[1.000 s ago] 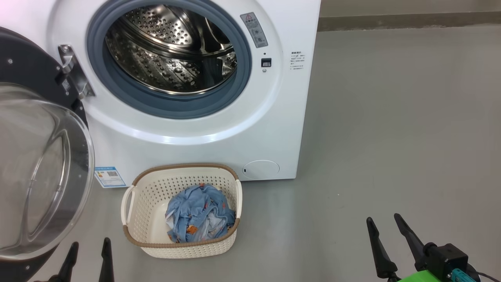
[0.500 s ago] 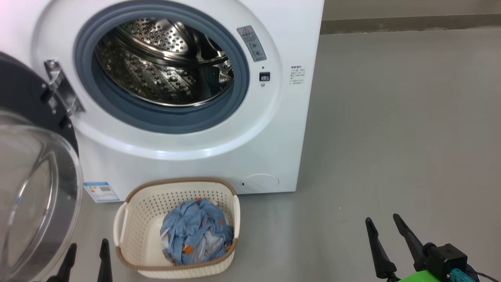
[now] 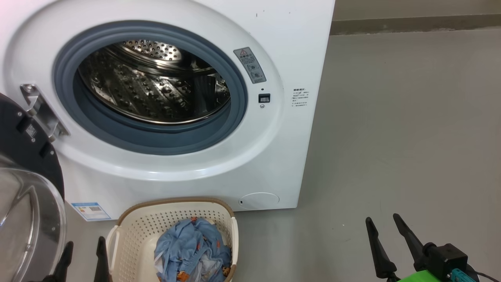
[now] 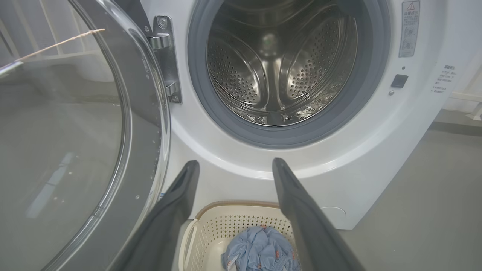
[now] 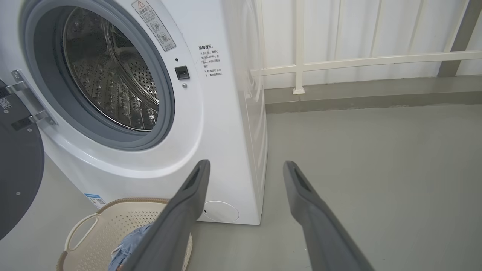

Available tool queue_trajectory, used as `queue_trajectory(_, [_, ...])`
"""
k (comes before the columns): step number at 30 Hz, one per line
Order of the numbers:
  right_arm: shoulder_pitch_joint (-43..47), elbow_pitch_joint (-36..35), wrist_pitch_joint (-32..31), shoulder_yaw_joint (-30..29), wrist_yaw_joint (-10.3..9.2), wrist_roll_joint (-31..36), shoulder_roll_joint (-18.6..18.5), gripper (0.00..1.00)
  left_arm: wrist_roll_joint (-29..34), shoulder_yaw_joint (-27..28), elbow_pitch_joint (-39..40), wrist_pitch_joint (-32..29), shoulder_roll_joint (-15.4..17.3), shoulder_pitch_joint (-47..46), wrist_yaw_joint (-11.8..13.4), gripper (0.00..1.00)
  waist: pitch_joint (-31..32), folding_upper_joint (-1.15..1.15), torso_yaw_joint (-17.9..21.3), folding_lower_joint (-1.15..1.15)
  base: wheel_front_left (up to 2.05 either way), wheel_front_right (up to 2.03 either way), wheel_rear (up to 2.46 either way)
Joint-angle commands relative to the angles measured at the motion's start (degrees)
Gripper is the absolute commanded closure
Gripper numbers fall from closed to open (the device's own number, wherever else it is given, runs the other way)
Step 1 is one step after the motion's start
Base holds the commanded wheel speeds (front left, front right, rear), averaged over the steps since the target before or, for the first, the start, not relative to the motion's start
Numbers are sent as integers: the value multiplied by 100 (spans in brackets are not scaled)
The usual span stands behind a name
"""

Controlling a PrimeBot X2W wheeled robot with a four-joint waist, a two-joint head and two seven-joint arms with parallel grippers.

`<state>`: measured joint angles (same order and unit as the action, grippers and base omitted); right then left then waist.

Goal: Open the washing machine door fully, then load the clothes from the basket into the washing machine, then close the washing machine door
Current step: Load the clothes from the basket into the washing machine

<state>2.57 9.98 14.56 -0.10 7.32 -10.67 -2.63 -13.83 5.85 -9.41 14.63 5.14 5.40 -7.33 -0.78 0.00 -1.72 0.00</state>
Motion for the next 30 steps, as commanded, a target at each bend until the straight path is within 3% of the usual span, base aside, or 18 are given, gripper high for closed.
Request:
queue_trajectory(1, [-159,-116,44,169,17,-27,-25,0,30,162,112,37,65,-229,-8,0,-13,0,-1,0,0,0,0])
queue_trajectory(30, [-193,-24,44,266,17,-114,-25,0,-80,-85,196,37,153,-133,-15,0,-44,0,-32,0,0,0,0])
